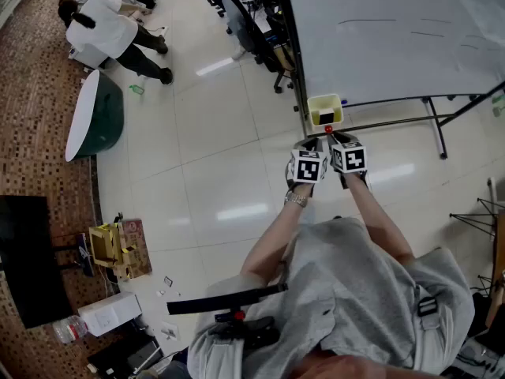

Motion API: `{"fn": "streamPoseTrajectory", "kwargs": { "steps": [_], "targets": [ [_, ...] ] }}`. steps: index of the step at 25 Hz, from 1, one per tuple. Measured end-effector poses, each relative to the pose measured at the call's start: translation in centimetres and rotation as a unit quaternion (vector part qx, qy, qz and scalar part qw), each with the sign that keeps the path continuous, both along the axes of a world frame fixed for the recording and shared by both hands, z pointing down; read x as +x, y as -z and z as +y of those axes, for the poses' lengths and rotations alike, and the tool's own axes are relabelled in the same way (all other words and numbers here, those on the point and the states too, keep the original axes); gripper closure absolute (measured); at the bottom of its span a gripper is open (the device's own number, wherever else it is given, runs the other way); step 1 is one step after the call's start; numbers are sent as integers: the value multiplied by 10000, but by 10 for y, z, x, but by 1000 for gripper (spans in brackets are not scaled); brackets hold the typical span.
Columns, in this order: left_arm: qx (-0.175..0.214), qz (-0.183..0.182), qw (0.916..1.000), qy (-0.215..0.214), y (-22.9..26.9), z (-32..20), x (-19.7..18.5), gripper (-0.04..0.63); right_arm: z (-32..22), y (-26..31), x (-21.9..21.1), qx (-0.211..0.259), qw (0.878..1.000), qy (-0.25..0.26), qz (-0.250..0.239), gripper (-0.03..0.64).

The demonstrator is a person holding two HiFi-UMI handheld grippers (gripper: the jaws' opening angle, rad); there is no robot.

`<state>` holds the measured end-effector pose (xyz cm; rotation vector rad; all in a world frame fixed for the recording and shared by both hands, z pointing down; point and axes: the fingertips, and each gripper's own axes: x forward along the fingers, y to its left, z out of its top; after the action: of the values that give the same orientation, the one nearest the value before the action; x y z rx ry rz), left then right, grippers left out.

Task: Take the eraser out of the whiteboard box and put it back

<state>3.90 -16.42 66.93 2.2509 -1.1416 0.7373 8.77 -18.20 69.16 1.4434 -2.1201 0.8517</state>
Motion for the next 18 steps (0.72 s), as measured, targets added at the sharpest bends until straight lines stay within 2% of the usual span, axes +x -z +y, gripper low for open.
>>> {"fn": "streamPoseTrajectory", "kwargs": {
  "steps": [2,4,8,11,15,18],
  "targets": [
    [31,22,10000,-9,2,-19,-12,591,-24,-10,-3,-147,9994,-135,279,431],
    [18,53,10000,19,2,-36,-27,591,-47,-20,-9,-228,9986,-272,390,365],
    [-62,111,9999,77,-6,-56,-48,591,-75,-37,-10,-442,9962,-563,491,331],
    [-187,123,9997,106,-16,-65,-52,591,-84,-53,-9,-735,9946,-570,452,308],
    [-221,161,9995,132,-17,-75,-50,591,-86,-71,-13,-928,9935,-433,504,310],
    [-150,179,9995,193,-8,-91,-51,591,-80,-71,-31,-1209,9922,-290,132,342]
  ]
}}
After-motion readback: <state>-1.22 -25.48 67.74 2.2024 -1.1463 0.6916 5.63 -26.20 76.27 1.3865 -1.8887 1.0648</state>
